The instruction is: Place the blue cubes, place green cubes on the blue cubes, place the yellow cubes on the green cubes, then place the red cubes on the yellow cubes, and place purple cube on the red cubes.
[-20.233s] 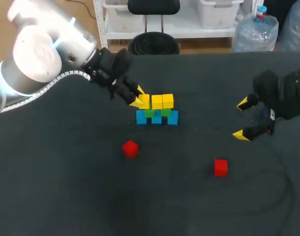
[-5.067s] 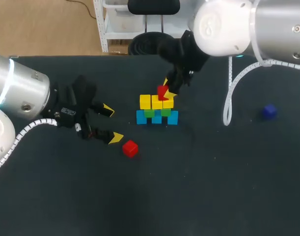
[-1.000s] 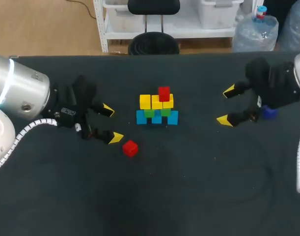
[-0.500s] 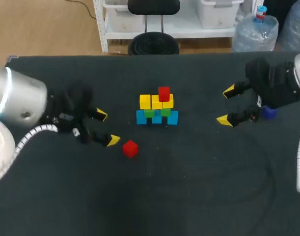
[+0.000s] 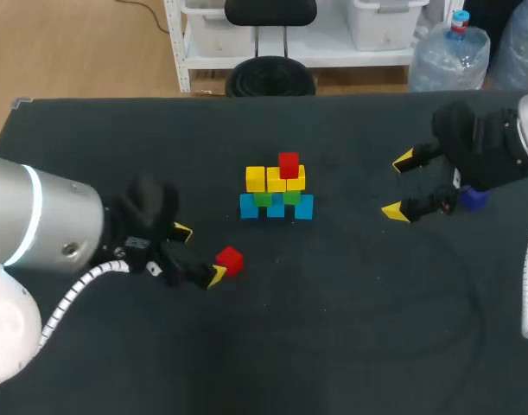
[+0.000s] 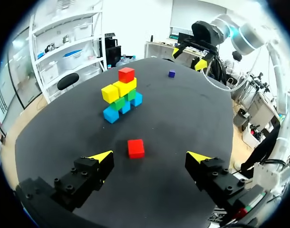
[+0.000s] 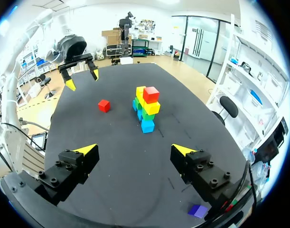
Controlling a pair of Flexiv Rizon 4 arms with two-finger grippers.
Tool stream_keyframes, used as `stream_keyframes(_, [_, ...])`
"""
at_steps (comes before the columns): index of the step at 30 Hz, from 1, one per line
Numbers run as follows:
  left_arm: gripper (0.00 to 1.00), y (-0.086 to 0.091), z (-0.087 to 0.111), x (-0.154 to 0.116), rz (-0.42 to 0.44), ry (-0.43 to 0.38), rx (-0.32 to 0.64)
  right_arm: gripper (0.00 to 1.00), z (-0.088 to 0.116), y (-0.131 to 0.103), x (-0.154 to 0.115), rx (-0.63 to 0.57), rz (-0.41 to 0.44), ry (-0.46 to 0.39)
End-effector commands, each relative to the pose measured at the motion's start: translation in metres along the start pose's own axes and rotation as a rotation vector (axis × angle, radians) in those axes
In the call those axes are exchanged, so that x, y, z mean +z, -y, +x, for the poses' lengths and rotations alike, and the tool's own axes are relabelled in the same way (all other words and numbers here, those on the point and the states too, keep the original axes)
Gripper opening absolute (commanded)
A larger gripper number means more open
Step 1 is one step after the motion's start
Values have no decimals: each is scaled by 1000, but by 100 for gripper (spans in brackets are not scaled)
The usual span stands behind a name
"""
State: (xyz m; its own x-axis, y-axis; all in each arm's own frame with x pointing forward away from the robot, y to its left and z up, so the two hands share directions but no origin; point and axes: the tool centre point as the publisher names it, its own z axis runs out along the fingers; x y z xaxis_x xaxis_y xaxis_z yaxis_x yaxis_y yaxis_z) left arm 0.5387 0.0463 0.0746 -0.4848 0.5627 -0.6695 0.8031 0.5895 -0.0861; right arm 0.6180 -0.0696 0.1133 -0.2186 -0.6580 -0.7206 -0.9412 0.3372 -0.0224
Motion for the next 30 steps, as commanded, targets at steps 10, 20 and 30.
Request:
stream_keyframes(10, [100, -5, -2, 48, -46, -33, -12, 100, 1, 1, 1, -1, -3, 5])
stream_keyframes(20, [100, -13, 8, 65, -80, -67, -5, 100, 1, 1, 1, -1, -3, 5])
stream_keyframes(30, [100, -13, 10, 75, -109, -86, 0, 100, 1, 1, 1, -1, -3, 5])
